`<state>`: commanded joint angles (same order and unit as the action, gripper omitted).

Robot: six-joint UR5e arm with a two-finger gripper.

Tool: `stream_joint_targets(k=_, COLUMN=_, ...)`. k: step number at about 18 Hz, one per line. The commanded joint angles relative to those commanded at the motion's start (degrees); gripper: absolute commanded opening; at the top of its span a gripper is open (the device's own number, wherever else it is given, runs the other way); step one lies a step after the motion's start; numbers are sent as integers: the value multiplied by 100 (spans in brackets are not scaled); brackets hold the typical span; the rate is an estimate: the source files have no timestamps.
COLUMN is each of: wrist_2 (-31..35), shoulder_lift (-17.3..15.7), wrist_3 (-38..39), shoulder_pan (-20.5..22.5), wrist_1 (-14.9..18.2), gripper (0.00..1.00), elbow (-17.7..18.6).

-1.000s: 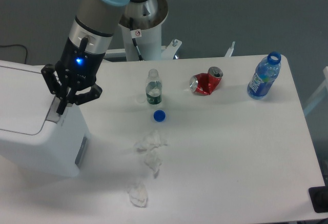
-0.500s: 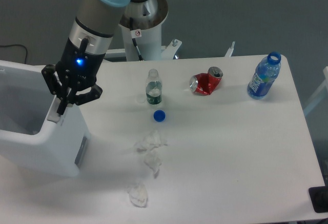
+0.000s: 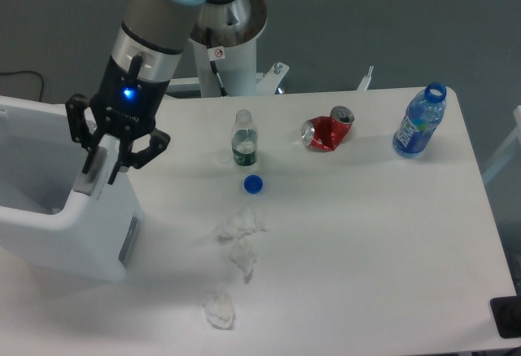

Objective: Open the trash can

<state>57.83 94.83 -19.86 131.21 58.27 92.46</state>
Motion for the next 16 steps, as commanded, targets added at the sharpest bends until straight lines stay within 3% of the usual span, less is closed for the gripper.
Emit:
stream_joint_targets(k=5, wrist_2=421, shoulder_lift=105, wrist_3=-834, shoulder_pan=431, wrist_1=0, gripper=100, elbow=-184)
stream_joint_targets(k=8, wrist_2=711, shoulder_lift=351, wrist_3=-1431, shoulder_pan=712, wrist_1=-18, gripper=100, elbow=-334)
stream_joint_targets(k=11, wrist_2=878, shoulder_lift=790, wrist_3=-2589, shoulder_pan=1116, wrist_1=-18, gripper=100, elbow=-369)
stream_joint_targets(k=16, wrist_2=2160, shoulder_lift=1423, wrist_3=-3989, shoulder_pan=1450, wrist_1=-26, gripper=100, elbow=-501)
